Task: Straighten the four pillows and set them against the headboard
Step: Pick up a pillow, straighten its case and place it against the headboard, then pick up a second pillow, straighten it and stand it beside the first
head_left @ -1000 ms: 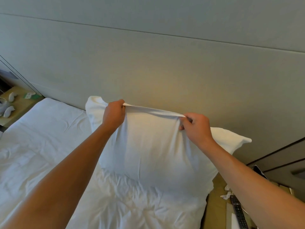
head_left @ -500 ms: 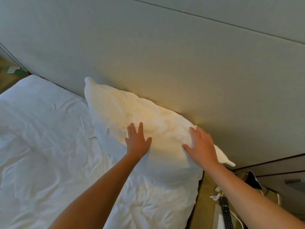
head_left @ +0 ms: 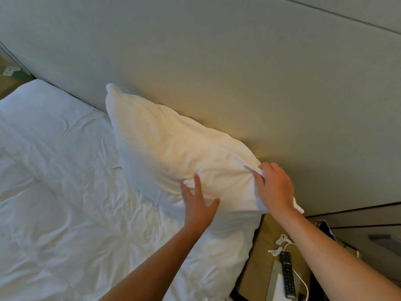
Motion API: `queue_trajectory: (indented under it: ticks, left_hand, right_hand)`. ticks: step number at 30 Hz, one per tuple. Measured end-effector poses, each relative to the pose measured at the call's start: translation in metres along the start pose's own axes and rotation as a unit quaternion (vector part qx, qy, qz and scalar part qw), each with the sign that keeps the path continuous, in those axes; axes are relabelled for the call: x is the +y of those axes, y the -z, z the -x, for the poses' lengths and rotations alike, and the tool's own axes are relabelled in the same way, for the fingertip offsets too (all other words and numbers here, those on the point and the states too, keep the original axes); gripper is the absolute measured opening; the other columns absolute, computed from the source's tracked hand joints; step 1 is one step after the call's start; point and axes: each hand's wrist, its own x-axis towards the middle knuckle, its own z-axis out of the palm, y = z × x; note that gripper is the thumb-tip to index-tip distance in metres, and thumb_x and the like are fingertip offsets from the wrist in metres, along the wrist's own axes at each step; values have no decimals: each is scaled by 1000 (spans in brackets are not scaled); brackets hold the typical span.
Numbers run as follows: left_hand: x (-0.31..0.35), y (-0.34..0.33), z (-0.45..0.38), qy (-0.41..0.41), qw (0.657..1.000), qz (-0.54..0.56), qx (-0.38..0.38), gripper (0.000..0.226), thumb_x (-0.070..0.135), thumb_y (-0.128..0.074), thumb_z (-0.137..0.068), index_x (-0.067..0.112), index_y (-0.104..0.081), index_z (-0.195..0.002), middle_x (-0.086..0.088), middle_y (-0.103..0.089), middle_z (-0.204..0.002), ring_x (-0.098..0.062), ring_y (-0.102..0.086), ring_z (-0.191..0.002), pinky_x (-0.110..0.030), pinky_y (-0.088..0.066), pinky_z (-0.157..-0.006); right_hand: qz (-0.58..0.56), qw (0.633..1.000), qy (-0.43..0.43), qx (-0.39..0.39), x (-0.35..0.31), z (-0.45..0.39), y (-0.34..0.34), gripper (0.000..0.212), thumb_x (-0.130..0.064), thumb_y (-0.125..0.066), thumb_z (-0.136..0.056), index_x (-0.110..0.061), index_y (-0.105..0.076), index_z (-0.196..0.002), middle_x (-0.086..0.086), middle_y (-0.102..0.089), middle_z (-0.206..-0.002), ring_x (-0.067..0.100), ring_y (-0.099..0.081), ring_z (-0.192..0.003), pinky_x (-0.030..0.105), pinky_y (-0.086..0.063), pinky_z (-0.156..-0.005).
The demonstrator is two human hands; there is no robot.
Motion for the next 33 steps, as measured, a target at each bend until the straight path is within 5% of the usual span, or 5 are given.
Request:
queue_trajectory:
  ticks: [9, 13, 18, 27, 33]
  left_hand:
    - [24, -10, -59, 36, 989, -93, -105, 115, 63, -67, -85, 40, 20, -157, -38, 19, -159, -56, -3, -150, -57, -22, -121]
    - [22, -17, -43, 44, 991, -98, -81, 113, 63, -65, -86, 40, 19, -157, -33, 16, -163, -52, -6, -152, -54, -24, -120]
    - [37, -22, -11, 32, 992, -97, -75, 100, 60, -64, -88, 36, 0, -161, -22, -11, -166, -42, -22, -150, -49, -32, -117]
    - [55, -59, 128, 32, 999, 21, -37, 79, 47, -66, -93, 27, -28, -159, -6, -36, -162, -25, -36, -148, -41, -34, -117]
    - [45, -98, 266, 137, 976, 164, 48, 56, 47, -65, -94, 30, -51, -145, -2, -58, -142, -17, -57, -127, -40, -49, -104]
  right_hand:
    - [-45, 998, -29, -30, 23, -13, 21, 13, -30, -55, -105, -19, -62, -107, -4, -59, -98, 22, -60, -89, 42, -55, -70]
    - [-101, 988, -19, -119, 41, -8, 20, 51, -36, -60, -103, -24, -48, -151, -4, -59, -140, 22, -58, -126, 43, -55, -98]
    - [-122, 975, 13, -183, 62, 12, 27, 74, -42, -59, -104, -26, -22, -166, -4, -34, -168, 22, -35, -153, 45, -40, -120]
    - [-207, 957, 64, -190, 111, 123, 59, 55, -40, -57, -105, -25, -43, -156, -6, -49, -157, 14, -44, -145, 37, -41, -115]
    - [-273, 915, 53, -292, 162, 215, 65, 30, -40, -59, -103, -28, -64, -131, -17, -68, -119, -3, -62, -109, 27, -53, -92]
